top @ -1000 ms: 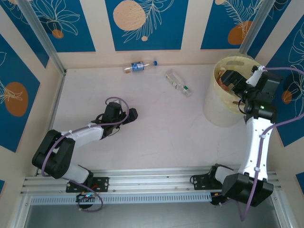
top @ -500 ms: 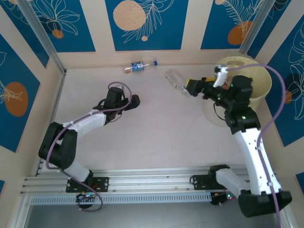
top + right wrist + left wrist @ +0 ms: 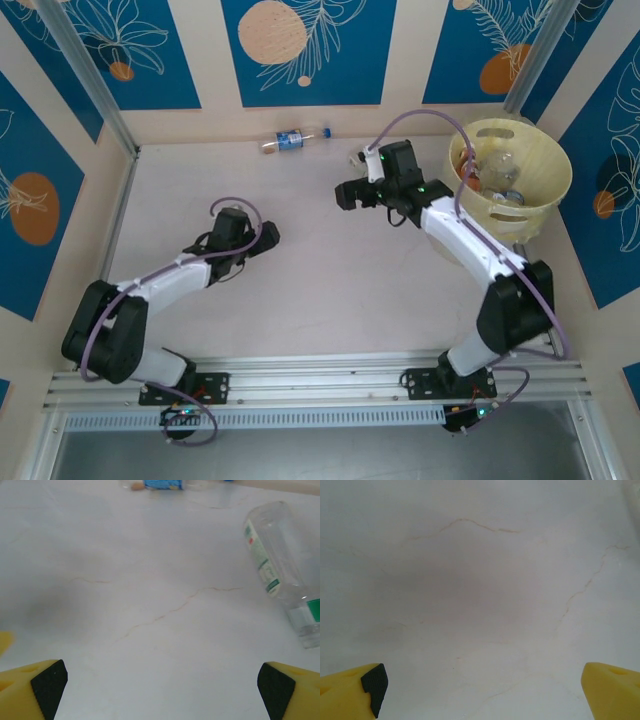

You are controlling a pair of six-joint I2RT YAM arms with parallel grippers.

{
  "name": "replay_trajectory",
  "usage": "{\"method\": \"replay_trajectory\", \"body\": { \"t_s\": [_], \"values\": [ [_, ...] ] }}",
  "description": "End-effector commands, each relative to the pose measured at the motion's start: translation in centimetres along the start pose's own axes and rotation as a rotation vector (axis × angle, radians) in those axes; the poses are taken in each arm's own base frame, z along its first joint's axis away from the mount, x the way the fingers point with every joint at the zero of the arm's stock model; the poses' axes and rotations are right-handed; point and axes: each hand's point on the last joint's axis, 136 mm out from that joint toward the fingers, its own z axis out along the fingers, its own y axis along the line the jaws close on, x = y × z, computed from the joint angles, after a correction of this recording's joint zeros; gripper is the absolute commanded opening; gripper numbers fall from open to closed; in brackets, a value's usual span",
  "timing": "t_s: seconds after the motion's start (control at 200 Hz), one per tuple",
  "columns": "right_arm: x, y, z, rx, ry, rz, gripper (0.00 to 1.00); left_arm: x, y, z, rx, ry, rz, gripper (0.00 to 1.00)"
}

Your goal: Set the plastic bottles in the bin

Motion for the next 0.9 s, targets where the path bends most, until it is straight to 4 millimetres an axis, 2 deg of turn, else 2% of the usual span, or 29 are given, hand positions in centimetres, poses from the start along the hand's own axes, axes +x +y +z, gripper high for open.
{"method": "replay_trajectory", "body": {
  "t_s": [0.0,0.095,0.35,0.68,0.78,0.895],
  "values": [
    [0.0,-2.7,2.4,0.127,0.073,-0.007,0.99,-1.2,1.3,-0.8,-0.04,-0.069,-0.051,1.0],
    [0.6,-4.3,5.6,0.194,0.152,-0.032,1.0,-1.5,1.8,-1.0,-0.057,-0.083,-0.061,1.0],
    [-0.1,-7.8,11.6,0.265,0.252,-0.071,1.0,-1.7,2.8,-1.4,-0.079,-0.118,-0.07,1.0],
    [-0.6,-12.6,16.3,0.259,0.264,-0.033,0.99,-1.8,3.4,-1.5,-0.083,-0.131,-0.075,1.0],
    [-0.9,-13.2,17.5,0.263,0.267,-0.056,0.99,-1.8,3.5,-1.3,-0.084,-0.126,-0.082,1.0],
    [-0.3,-13.7,19.1,0.238,0.309,-0.082,0.99,-1.7,3.5,-0.9,-0.087,-0.117,-0.086,1.0]
  ]
}}
